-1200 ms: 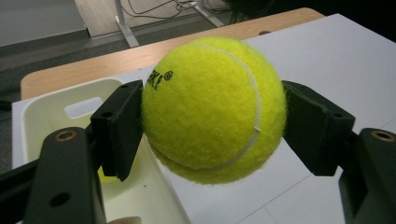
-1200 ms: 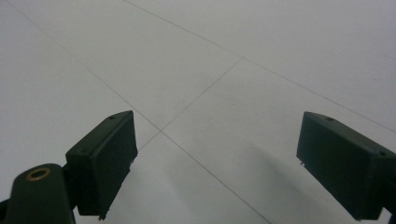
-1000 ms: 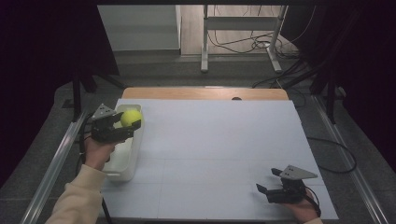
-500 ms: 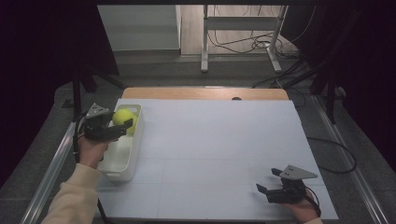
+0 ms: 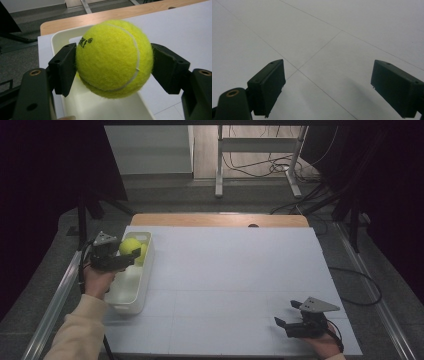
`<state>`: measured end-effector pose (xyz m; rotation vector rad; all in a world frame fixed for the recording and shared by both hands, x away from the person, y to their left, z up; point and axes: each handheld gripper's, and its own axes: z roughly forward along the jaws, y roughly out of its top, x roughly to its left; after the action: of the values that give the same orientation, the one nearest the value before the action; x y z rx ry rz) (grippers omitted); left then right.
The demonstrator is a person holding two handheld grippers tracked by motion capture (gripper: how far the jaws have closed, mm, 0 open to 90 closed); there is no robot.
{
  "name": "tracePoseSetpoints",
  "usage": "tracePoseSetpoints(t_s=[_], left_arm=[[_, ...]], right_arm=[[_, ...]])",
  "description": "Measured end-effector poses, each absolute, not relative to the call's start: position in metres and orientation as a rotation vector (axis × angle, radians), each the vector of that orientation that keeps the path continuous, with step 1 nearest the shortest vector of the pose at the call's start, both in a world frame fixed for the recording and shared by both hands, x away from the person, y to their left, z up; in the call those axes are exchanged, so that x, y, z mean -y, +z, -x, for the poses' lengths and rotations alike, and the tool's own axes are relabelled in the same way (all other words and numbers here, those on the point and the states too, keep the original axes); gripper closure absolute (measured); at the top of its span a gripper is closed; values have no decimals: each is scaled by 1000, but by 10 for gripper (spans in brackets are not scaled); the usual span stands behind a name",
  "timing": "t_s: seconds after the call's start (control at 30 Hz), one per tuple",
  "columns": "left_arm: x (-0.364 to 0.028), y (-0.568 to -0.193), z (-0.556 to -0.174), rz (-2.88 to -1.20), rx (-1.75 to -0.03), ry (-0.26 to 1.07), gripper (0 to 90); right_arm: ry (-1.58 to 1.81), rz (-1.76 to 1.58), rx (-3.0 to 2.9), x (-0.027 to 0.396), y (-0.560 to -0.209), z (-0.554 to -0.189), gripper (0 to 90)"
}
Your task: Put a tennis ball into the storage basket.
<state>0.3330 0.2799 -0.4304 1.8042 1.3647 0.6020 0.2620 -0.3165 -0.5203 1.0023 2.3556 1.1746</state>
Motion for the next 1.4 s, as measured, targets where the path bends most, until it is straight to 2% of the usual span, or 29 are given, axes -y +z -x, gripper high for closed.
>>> tracePoseSetpoints(t_s=[0.83, 1.4], left_arm=[[-282, -449, -342, -1936, -1447, 515, 267], [-283, -448, -340, -1936, -1440, 508, 265]], right_arm=[[1165, -999, -2361, 316, -521, -262, 128], [1165, -999, -2361, 316, -521, -262, 128]])
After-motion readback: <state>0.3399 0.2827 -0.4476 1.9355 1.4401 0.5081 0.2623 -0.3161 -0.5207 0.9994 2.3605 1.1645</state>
